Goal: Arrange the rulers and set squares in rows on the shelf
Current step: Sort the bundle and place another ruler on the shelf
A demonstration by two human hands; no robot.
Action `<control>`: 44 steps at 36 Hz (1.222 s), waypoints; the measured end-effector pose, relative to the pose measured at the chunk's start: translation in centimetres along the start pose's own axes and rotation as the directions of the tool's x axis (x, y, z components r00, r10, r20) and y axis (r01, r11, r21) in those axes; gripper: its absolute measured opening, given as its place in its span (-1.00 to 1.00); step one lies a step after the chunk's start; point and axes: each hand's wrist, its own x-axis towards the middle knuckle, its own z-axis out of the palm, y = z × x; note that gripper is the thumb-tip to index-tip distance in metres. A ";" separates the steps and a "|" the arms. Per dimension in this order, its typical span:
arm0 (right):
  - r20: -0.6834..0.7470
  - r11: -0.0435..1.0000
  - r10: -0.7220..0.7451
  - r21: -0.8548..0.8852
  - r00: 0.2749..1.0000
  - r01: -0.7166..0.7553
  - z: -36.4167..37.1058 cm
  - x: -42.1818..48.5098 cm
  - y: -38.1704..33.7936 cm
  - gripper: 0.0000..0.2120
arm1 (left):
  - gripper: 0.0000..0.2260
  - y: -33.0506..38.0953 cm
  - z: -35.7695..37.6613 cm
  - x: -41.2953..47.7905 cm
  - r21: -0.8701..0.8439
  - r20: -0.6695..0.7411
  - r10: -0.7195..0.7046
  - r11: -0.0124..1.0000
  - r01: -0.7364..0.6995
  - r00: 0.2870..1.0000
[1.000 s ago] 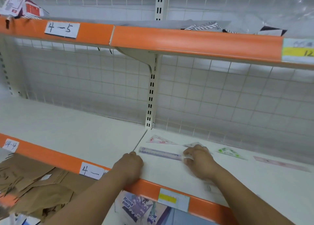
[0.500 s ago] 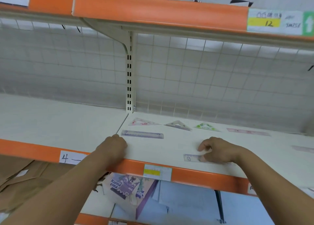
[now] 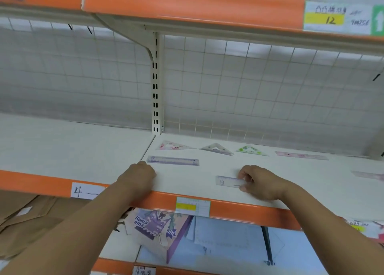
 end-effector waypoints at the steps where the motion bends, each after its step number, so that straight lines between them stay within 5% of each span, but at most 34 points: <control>1: -0.021 1.000 -0.011 0.008 1.000 0.011 0.2 0.2 -0.2 -0.83 | -0.84 0.0 0.1 0.0 0.000 0.000 -0.001 1.000 0.001 1.000; 6: -0.107 0.999 -0.029 0.025 0.994 0.032 0.4 1.0 -1.3 -0.74 | -0.75 -0.1 0.2 0.1 -0.015 -0.012 -0.007 1.000 0.007 1.000; 10: -0.186 0.996 -0.080 0.023 0.979 0.086 0.2 1.9 -3.1 -0.90 | -0.76 0.0 0.2 -0.1 -0.036 -0.017 -0.019 0.999 0.019 1.000; 13: -0.220 0.989 -0.137 0.025 0.966 0.146 0.3 2.8 -4.8 -0.67 | -0.74 0.2 0.0 -0.3 -0.048 -0.019 -0.038 0.998 0.037 0.999; 15: -0.243 0.986 -0.157 0.024 0.957 0.167 0.4 3.3 -6.2 -0.85 | -0.75 0.2 0.0 -0.3 -0.050 -0.017 -0.036 0.998 0.035 0.999; 17: -0.273 0.981 -0.177 0.031 0.945 0.193 0.7 4.0 -7.3 -0.82 | -0.76 0.2 0.0 -0.4 -0.061 -0.018 -0.042 0.997 0.041 0.999; 29: -0.281 0.989 -0.107 -0.128 0.954 0.073 1.7 7.8 -11.3 -0.78 | -0.71 0.5 0.0 -0.6 -0.068 -0.033 -0.049 0.997 0.047 0.998; 32: -0.287 0.989 -0.118 -0.118 0.951 0.088 2.0 8.5 -11.9 -0.86 | -0.68 0.3 0.1 -0.5 -0.050 -0.027 -0.035 0.998 0.034 0.999; 36: -0.232 0.989 -0.142 -0.081 0.962 0.126 2.2 8.8 -12.9 -0.53 | -0.70 0.2 0.3 -0.3 -0.038 -0.039 -0.029 0.999 0.027 0.999; 44: -0.212 0.973 -0.227 -0.010 0.951 0.230 2.6 10.0 -14.3 -0.59 | -0.71 0.0 0.8 0.1 0.052 -0.033 0.007 0.999 -0.005 0.999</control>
